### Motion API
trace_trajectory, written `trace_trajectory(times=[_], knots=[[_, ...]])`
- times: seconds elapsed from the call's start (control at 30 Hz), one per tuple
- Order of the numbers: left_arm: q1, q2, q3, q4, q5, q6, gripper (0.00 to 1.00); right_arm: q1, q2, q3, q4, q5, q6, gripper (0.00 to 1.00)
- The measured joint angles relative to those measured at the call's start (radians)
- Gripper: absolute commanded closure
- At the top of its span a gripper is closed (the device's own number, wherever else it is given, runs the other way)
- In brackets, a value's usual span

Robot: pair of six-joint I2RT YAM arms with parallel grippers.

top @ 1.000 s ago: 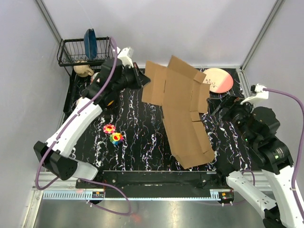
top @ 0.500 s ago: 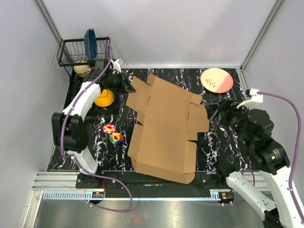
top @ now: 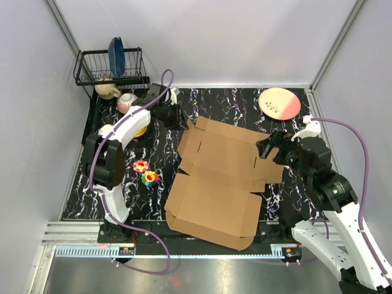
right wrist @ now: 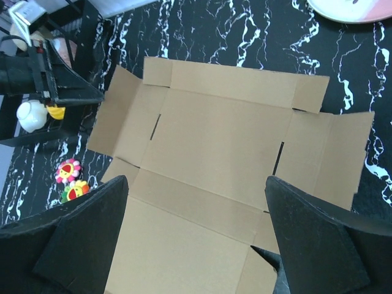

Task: Fold the paper box

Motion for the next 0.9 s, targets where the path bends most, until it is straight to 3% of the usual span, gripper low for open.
trace_trajectory(times=[0.13, 0.23, 0.4, 0.43, 0.47, 0.6, 0.73, 0.9], knots=[[0.021, -0.054, -0.028, -0.006, -0.185, -0.028, 0.46, 0.0, 0.035, -0.011, 0.007, 0.007, 0.0, 0.01], [0.045, -0.143, -0.048, 0.0, -0.288, -0.047, 0.4, 0.0, 0.056, -0.033, 0.047, 0.038, 0.012, 0.03], [0.05, -0.433, -0.21, 0.152, -0.368, -0.099, 0.26, 0.0, 0.132, -0.05, 0.118, 0.04, 0.019, 0.02], [0.043, -0.499, -0.267, 0.204, -0.365, -0.114, 0.18, 0.0, 0.159, -0.045, 0.132, 0.023, 0.018, 0.02], [0.034, -0.55, -0.315, 0.246, -0.359, -0.126, 0.01, 0.0, 0.196, -0.034, 0.14, 0.0, 0.018, 0.02], [0.007, -0.533, -0.351, 0.328, -0.346, -0.13, 0.01, 0.0, 0.342, 0.019, 0.183, -0.086, 0.021, 0.02], [0.003, -0.259, -0.163, 0.326, -0.32, -0.115, 0.01, 0.0, 0.383, 0.015, 0.211, -0.154, 0.037, 0.02], [-0.005, 0.006, -0.023, 0.308, -0.295, -0.101, 0.21, 0.0, 0.402, 0.003, 0.257, -0.193, 0.046, 0.04]])
